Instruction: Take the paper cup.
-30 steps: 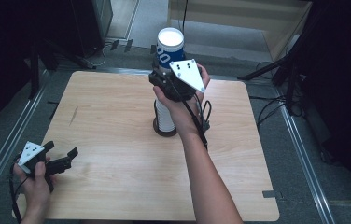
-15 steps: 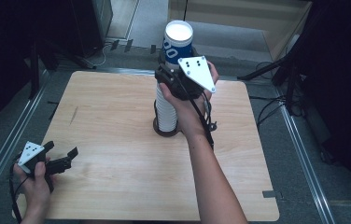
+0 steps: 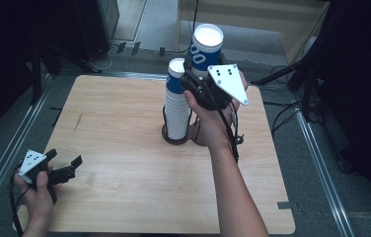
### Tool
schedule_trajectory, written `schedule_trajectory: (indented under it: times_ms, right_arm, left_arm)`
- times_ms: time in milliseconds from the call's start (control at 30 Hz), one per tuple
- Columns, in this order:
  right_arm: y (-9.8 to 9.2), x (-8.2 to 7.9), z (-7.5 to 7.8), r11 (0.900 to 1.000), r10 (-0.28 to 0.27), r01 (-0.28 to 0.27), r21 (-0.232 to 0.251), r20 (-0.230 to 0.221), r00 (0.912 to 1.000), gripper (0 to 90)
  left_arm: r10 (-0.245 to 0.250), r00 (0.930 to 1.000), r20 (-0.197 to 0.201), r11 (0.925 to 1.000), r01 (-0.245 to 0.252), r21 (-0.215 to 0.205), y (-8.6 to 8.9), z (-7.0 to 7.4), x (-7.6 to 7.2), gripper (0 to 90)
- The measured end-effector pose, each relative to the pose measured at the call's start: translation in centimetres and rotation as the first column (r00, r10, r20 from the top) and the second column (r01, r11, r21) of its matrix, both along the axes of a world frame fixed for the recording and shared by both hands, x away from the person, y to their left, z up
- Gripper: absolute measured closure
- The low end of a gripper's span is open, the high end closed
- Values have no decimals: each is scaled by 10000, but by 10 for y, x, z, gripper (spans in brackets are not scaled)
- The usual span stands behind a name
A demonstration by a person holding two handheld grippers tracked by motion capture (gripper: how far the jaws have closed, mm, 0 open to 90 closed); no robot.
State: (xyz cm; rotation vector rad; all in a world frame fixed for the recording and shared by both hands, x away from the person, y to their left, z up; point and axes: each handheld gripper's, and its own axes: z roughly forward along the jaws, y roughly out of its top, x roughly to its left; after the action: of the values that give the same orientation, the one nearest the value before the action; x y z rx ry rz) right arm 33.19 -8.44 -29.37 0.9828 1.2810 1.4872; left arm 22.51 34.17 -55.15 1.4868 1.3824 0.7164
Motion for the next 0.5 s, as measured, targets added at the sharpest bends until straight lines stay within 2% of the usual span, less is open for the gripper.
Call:
schedule_trajectory:
  times_ms: [367,433,467,500]
  right_arm:
    - [-26,-10,-16,9992,-384,383,-91,-115,9992,212]
    - [-30,-12,-19,9989,-467,466,-105,-144,9988,212]
    - [-34,-14,-22,9986,-528,526,-104,-179,9984,211]
    - [-36,-15,-24,9984,-561,559,-100,-219,9982,212]
  left_arm:
    - [-11,9999,108,9999,12,-144,1,0,0,18]
    - [-79,9998,203,9997,84,-221,3,0,1,18]
    - [-266,9994,224,9986,276,-447,5,0,1,18]
    - [-322,9992,244,9982,334,-498,6,-1,2,18]
